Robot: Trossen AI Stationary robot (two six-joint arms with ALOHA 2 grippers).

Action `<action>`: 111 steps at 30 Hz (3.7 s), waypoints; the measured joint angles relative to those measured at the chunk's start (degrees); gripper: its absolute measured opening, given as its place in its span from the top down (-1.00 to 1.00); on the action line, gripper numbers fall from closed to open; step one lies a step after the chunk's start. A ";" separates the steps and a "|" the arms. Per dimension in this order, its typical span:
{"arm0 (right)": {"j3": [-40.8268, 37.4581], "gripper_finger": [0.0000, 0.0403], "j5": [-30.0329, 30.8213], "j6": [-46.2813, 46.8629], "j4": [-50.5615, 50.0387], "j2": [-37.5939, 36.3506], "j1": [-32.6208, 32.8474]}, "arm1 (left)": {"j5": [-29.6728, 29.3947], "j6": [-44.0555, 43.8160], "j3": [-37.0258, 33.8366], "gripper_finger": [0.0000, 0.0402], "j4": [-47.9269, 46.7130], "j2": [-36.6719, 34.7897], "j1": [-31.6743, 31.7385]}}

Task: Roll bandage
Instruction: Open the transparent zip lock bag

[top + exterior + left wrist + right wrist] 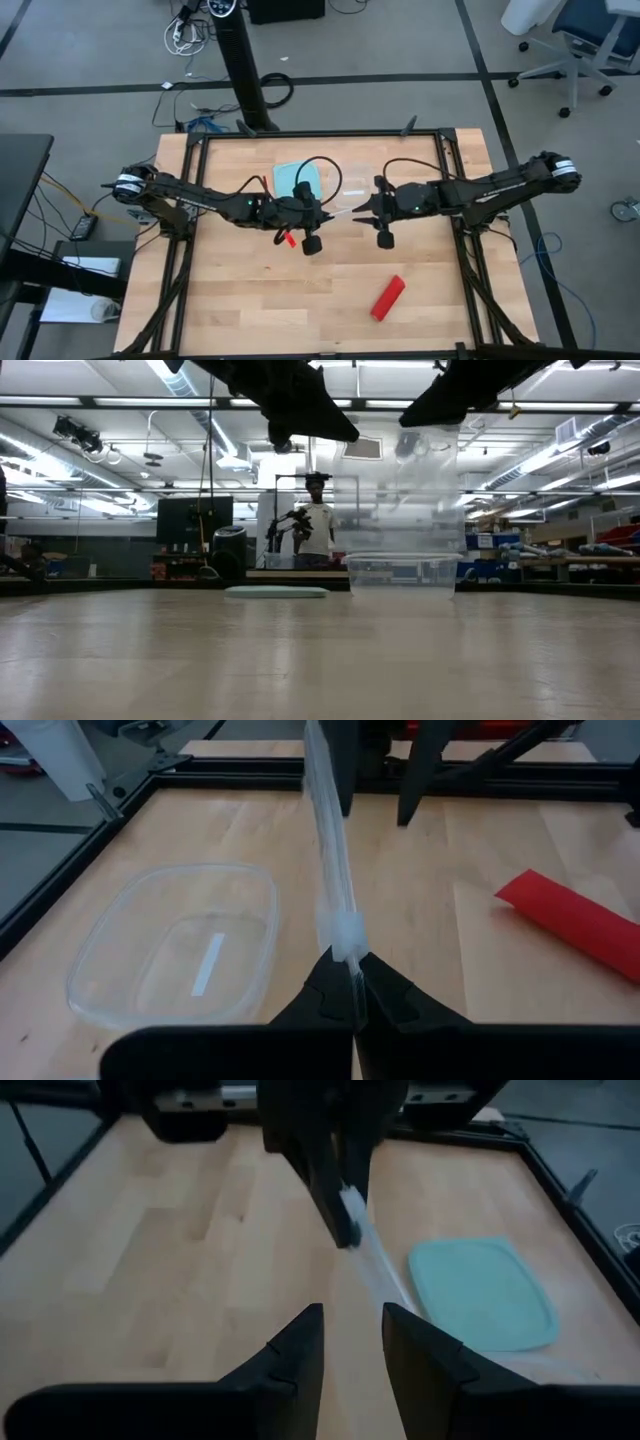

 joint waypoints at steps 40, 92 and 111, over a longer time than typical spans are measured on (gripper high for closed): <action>2.30 0.62 2.79 -5.63 -6.71 -0.30 -0.57 | -0.12 1.06 -0.52 1.00 1.85 0.04 0.00; 2.24 0.64 -14.22 21.58 -6.98 5.85 -8.49 | -0.59 5.54 -0.51 1.00 10.36 7.07 -1.26; 2.16 0.65 -27.47 22.08 -4.37 15.12 -6.76 | -2.17 1.47 -0.52 1.00 10.46 9.03 -1.62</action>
